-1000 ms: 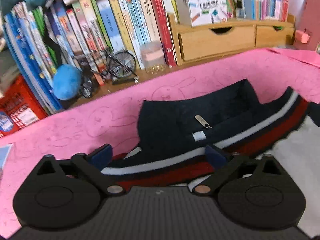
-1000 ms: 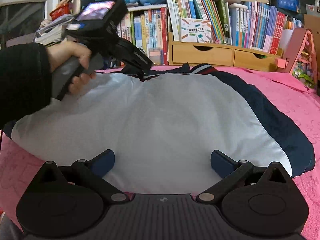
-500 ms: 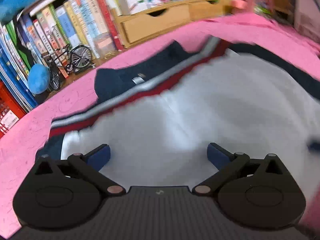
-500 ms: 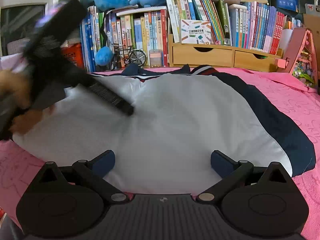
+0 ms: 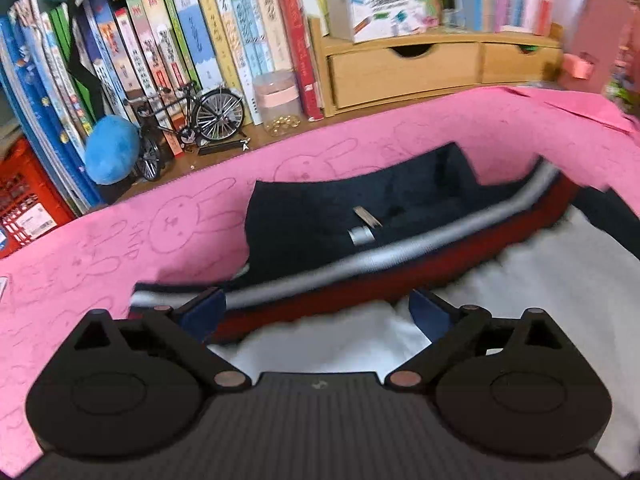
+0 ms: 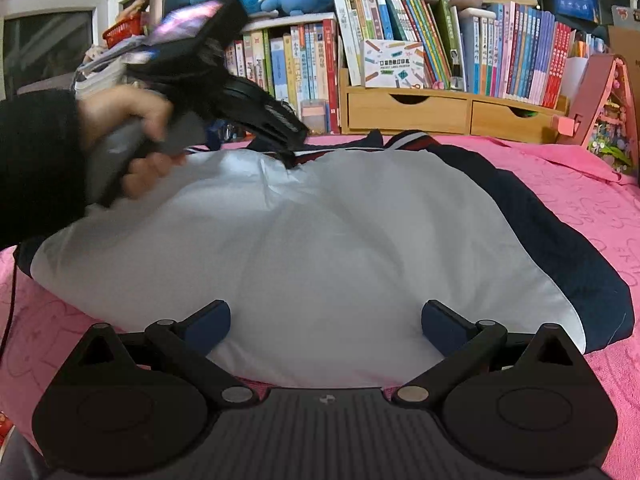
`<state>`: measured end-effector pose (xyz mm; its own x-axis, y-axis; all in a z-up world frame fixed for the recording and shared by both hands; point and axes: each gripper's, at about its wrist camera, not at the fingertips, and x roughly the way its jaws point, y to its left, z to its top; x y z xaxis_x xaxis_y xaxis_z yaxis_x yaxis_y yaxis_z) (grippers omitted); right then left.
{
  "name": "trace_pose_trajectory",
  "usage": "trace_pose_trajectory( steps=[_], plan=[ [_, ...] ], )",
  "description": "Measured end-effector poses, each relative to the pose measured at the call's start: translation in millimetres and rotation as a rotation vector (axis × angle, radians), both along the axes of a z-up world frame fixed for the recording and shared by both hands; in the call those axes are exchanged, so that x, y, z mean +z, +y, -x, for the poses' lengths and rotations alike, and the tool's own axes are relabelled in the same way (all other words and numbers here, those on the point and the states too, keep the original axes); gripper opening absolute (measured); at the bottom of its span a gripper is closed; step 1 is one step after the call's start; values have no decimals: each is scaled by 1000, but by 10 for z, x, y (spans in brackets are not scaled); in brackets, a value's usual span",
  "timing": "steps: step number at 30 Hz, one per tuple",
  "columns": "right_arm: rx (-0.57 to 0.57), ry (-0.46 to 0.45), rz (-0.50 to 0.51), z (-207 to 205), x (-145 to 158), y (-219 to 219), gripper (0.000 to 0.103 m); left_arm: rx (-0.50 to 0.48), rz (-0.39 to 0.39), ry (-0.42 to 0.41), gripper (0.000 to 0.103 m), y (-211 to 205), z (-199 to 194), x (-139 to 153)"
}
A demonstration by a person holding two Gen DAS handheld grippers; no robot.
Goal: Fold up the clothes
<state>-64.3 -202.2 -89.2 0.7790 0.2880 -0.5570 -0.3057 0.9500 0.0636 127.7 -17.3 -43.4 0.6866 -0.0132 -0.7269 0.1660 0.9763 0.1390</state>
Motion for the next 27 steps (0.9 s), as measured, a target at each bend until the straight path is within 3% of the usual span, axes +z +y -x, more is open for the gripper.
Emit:
trace_pose_trajectory(
  steps=[5,10,12,14,17,21,23,27],
  plan=[
    [-1,-1,-2,3,-3,2,103,-77,-65,-75,101,-11,688,111],
    [-2,-5,-6,23,-8,8,103,20,-210,-102,103,351,1115,-46],
    [-1,-7,-11,31,-11,6,103,65,-145,-99,103,637,1227,-28],
    [2,-8,-14,37,-12,0,103,119,-20,-69,103,897,1278,10],
    [-7,-12,-31,59,-1,-41,103,219,4,-97,103,1046,1380,132],
    [-52,-34,-73,153,56,-165,103,165,53,-194,103,917,1705,282],
    [-78,-50,-64,187,78,-211,103,136,34,-204,103,828,1802,225],
    [-155,-95,99,174,31,-254,103,126,-95,-182,103,716,1904,-45]
  ],
)
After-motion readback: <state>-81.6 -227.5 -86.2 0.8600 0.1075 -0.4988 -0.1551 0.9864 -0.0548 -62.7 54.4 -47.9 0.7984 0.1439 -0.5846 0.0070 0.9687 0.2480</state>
